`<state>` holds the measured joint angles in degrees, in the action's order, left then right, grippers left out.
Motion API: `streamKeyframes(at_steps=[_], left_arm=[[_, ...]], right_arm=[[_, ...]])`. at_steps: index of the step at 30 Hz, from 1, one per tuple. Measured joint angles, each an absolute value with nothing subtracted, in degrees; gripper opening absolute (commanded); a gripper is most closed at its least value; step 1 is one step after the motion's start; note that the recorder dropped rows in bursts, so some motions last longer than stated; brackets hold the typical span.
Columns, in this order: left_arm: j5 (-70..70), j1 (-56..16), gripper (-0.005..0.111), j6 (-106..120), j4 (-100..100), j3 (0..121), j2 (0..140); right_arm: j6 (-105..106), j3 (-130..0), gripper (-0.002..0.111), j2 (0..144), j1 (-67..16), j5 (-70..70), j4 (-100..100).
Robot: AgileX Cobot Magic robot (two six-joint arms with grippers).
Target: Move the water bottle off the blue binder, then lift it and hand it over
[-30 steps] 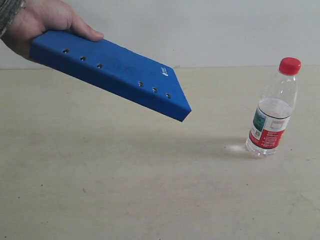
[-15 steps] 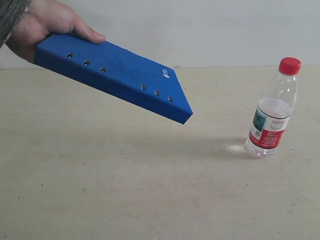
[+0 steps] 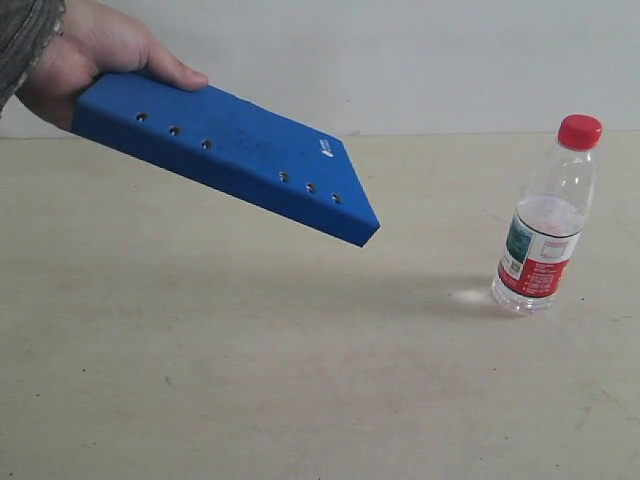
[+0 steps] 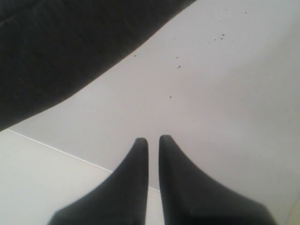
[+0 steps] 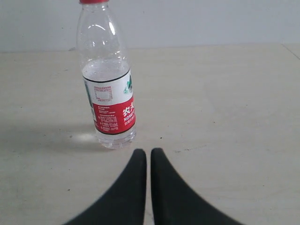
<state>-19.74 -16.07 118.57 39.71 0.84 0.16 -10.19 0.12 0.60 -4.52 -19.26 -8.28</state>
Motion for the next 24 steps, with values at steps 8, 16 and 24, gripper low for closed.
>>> streamKeyframes(at_steps=[8,16,24], left_arm=[[-19.6,-15.8,0.005,118.6,39.7,0.6,0.2],[21.3,-0.6,0.005,116.4,56.6,3.6,0.2],[34.5,-0.3,0.005,114.3,96.4,0.8,0.1]], right_arm=[[-10.2,0.1,0.001,0.6,-4.5,-19.3,-8.3],[-10.2,0.1,0.001,0.6,-4.5,-19.3,-8.0],[-10.2,0.1,0.001,0.6,-4.5,-19.3,-8.0]])
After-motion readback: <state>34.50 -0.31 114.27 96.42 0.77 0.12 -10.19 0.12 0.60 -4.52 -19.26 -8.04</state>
